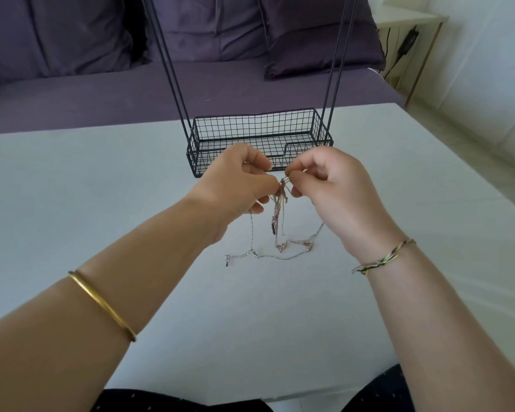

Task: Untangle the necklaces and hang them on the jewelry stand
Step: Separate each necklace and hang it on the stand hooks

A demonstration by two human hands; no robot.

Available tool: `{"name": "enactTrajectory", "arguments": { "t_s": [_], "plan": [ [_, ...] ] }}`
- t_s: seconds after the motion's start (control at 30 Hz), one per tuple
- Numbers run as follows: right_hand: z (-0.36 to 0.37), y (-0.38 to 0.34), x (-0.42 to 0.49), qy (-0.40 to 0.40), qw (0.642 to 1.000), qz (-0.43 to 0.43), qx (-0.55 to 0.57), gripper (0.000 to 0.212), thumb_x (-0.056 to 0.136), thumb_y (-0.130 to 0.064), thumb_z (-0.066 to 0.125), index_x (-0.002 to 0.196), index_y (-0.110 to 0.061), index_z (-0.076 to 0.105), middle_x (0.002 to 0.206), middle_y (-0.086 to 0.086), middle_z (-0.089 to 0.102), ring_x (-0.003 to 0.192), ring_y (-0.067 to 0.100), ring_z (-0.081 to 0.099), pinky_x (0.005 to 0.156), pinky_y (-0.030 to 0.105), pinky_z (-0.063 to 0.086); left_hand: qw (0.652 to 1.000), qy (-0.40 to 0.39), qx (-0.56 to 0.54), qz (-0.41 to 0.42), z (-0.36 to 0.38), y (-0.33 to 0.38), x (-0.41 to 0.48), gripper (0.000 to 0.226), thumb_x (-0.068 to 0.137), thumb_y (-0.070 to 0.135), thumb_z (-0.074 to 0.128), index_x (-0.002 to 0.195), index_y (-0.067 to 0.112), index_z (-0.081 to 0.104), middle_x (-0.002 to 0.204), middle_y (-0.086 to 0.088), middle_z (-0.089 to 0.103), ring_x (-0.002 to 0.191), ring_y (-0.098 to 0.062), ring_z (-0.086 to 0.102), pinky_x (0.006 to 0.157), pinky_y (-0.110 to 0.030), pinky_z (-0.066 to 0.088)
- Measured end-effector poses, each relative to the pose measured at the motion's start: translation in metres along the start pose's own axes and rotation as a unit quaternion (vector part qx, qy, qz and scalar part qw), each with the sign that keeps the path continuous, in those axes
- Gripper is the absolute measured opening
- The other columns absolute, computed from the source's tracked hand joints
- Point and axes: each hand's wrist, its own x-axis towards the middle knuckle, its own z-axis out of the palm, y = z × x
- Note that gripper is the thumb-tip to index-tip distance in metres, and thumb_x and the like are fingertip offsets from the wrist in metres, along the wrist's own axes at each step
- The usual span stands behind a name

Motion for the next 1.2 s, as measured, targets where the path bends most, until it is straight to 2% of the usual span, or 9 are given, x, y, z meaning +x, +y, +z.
{"name": "enactTrajectory", "arguments": {
  "t_s": [0.13,0.4,0.57,0.7,0.8,0.9,1.03,1.13,1.2],
  "plan": [
    [-0.0007,0.0001,-0.0005,-0.030,0.999,0.029,-0.022,0.010,0.086,-0.009,0.058,0.081,-0.014,0.065,0.065,-0.006,0.064,0.046,-0.003,0.046,0.042,0.009,0.031,0.998,0.033,-0.052,-0.026,-0.0009,-0.0012,0.0010,0.024,0.080,-0.003,0.062,0.084,0.018,0.052,0.079,-0.002,0.060,0.059,-0.010,0.052,0.047,-0.018,0.044],
    [0.0007,-0.0017,-0.0008,-0.011,0.997,0.057,0.056,0.011,0.081,-0.006,0.056,0.074,-0.012,0.063,0.070,0.002,0.063,0.046,0.009,0.042,0.047,0.023,0.034,0.976,0.021,-0.202,-0.077,0.0030,0.0034,-0.0012,0.025,0.083,-0.005,0.051,0.071,0.017,0.050,0.065,0.001,0.057,0.052,-0.009,0.044,0.043,-0.017,0.042],
    [-0.0002,-0.0019,-0.0020,0.005,0.991,0.081,0.108,0.016,0.083,-0.004,0.056,0.074,-0.015,0.063,0.068,-0.001,0.062,0.047,0.005,0.051,0.044,0.020,0.041,1.000,-0.011,-0.022,-0.012,0.0054,0.0002,-0.0026,0.020,0.085,-0.002,0.052,0.083,0.016,0.061,0.069,0.001,0.056,0.056,-0.008,0.050,0.048,-0.017,0.046],
    [0.0000,-0.0024,-0.0012,0.001,0.990,0.087,0.114,0.015,0.083,-0.003,0.055,0.075,-0.014,0.063,0.066,-0.001,0.062,0.047,0.006,0.050,0.044,0.023,0.039,0.981,0.015,0.172,0.093,0.0053,-0.0002,-0.0055,0.016,0.083,0.004,0.057,0.076,0.018,0.063,0.063,0.008,0.059,0.051,-0.004,0.056,0.050,-0.016,0.047],
    [-0.0010,-0.0022,-0.0007,0.003,0.989,0.093,0.115,0.016,0.083,-0.003,0.056,0.073,-0.013,0.063,0.065,-0.002,0.061,0.045,0.006,0.048,0.043,0.021,0.037,0.978,0.038,0.182,0.093,0.0053,-0.0012,-0.0045,0.013,0.084,0.008,0.056,0.076,0.017,0.062,0.062,0.008,0.059,0.050,-0.003,0.056,0.047,-0.013,0.047],
    [-0.0031,0.0009,-0.0001,0.005,0.993,0.093,0.073,0.014,0.083,-0.004,0.055,0.073,-0.009,0.063,0.065,-0.002,0.062,0.044,0.005,0.048,0.045,0.022,0.037,0.993,0.042,0.109,0.025,0.0030,-0.0022,-0.0014,0.011,0.087,0.010,0.053,0.078,0.011,0.059,0.072,0.002,0.059,0.060,-0.007,0.056,0.050,-0.017,0.048],
    [-0.0041,0.0029,0.0007,0.000,0.993,0.105,0.045,0.011,0.084,-0.006,0.054,0.078,-0.005,0.062,0.066,-0.003,0.061,0.043,0.006,0.049,0.048,0.024,0.037,0.984,0.009,-0.133,-0.119,-0.0033,0.0014,-0.0004,0.019,0.087,0.006,0.045,0.071,0.011,0.054,0.070,-0.003,0.056,0.055,-0.012,0.050,0.049,-0.023,0.043],
    [-0.0011,0.0027,0.0002,-0.011,0.993,0.114,0.041,0.010,0.084,-0.006,0.053,0.079,-0.006,0.062,0.066,-0.003,0.061,0.043,0.006,0.049,0.047,0.023,0.037,0.957,-0.022,-0.250,-0.148,-0.0022,0.0027,-0.0003,0.020,0.086,0.003,0.040,0.070,0.009,0.050,0.063,-0.003,0.058,0.047,-0.011,0.046,0.043,-0.018,0.039],
    [-0.0003,0.0027,0.0000,-0.009,0.992,0.117,0.045,0.010,0.084,-0.005,0.053,0.080,-0.005,0.062,0.066,-0.002,0.061,0.043,0.006,0.049,0.046,0.023,0.037,0.959,-0.025,-0.241,-0.149,-0.0014,0.0016,0.0011,0.020,0.086,0.005,0.041,0.069,0.011,0.049,0.060,-0.002,0.056,0.046,-0.011,0.042,0.041,-0.018,0.037]
  ]
}}
